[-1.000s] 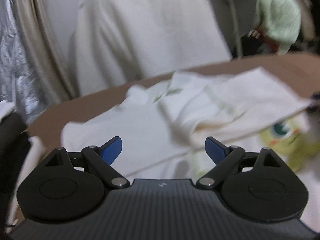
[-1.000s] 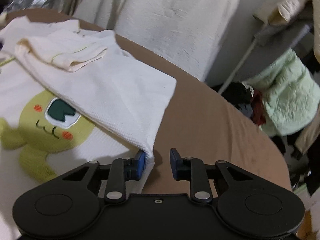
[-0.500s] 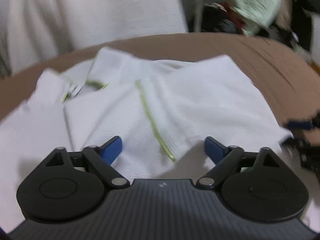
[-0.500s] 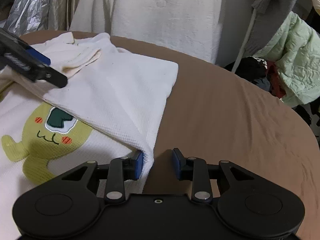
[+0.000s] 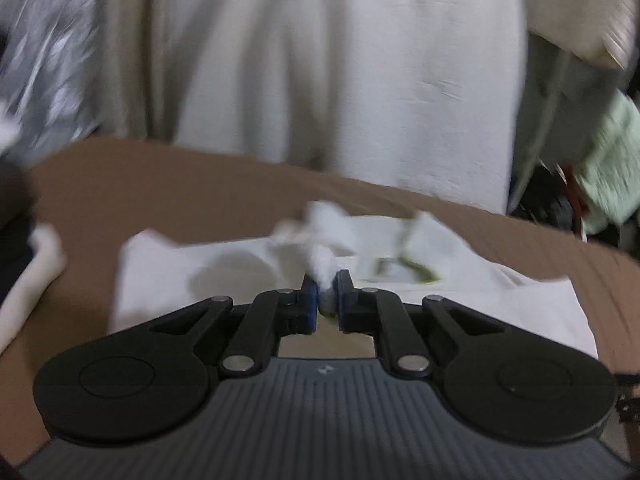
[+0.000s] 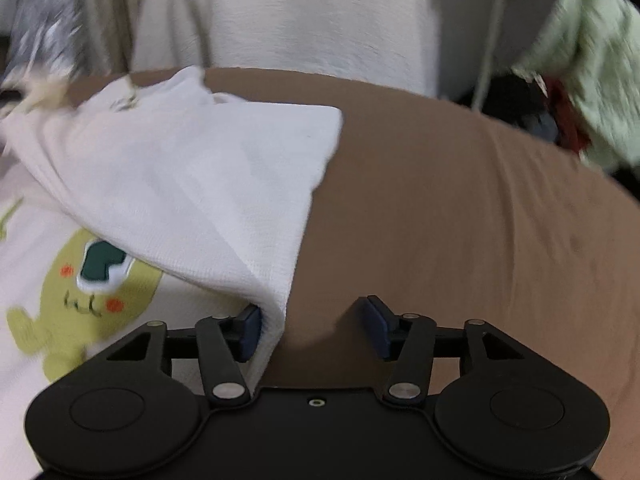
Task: Fold clothes
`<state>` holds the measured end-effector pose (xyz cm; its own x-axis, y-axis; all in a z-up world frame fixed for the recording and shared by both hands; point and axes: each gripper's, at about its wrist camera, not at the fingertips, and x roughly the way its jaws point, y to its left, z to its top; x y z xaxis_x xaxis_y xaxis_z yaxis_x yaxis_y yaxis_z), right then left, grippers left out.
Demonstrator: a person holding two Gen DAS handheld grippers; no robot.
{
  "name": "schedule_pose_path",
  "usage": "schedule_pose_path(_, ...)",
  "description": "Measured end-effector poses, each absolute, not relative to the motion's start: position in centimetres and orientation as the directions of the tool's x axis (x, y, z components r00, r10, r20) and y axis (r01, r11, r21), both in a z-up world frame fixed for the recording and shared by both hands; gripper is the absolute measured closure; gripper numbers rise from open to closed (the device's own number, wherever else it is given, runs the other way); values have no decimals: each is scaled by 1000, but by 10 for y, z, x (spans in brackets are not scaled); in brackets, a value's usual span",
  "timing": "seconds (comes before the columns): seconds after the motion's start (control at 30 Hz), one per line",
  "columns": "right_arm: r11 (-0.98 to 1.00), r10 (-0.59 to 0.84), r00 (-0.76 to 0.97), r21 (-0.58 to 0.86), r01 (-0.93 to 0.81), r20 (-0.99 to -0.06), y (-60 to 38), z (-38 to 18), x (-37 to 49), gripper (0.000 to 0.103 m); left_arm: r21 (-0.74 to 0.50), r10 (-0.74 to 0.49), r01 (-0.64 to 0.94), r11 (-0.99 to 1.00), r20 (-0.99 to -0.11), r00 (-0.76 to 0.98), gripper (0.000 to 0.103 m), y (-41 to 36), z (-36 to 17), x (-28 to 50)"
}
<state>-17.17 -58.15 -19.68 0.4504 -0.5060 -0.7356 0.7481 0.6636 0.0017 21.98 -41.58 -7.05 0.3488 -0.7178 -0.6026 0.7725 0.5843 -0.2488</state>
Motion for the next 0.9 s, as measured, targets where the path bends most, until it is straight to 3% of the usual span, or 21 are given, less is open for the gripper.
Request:
schedule_pose_path(0.1, 670, -522, 426, -46, 741, -738, -576, -198, -164, 39, -384, -681, 679, 626, -694, 235, 92, -397, -99, 251)
schedule_pose_path(0.17, 667, -522, 421, -48, 743, -742, -576, -196, -164, 39, -430, -676, 636, 641, -708, 202, 91, -386, -113, 254)
schedule_pose_path(0.3, 660, -515, 422, -31, 750, -746, -576, -194, -170, 39, -261, -595, 680, 685, -739, 316, 85, -391, -108, 236)
schedule_pose_path(0.4, 657, -513, 426, -22, 753, -746, -574, -195, -176, 38, -19, -460, 624, 781, -693, 555, 88, -386, -86, 228)
schedule_pose_path(0.5, 664, -508, 427, -24, 748, -749, -573, -194, -179, 37, -82, -515, 583, 808, -579, 632, 83, -365, -58, 232)
schedule_pose_path(0.57, 665, -505, 426, -23, 747, -751, -574, -194, -179, 36, -160, -556, 608, 777, -626, 547, 55, -365, -59, 242)
schedule_pose_path(0.6, 665, -503, 425, -23, 746, -752, -574, -194, -179, 35, -200, -576, 619, 759, -650, 496, 52, -366, -60, 247)
schedule_pose_path(0.63, 666, -502, 425, -23, 746, -754, -575, -194, -179, 34, -241, -596, 637, 733, -679, 429, 51, -368, -67, 250)
schedule_pose_path(0.73, 652, -509, 420, -19, 758, -751, -575, -197, -178, 32, -169, -504, 681, 712, -799, 328, 49, -382, -94, 245)
schedule_pose_path(0.8, 646, -515, 421, -16, 763, -747, -575, -198, -178, 32, -5, -296, 627, 779, -884, 362, 49, -383, -106, 244)
schedule_pose_path(0.9, 576, -483, 388, 50, 816, -785, -579, -188, -181, 32, -142, -384, 588, 796, -870, 310, 47, -349, -87, 247)
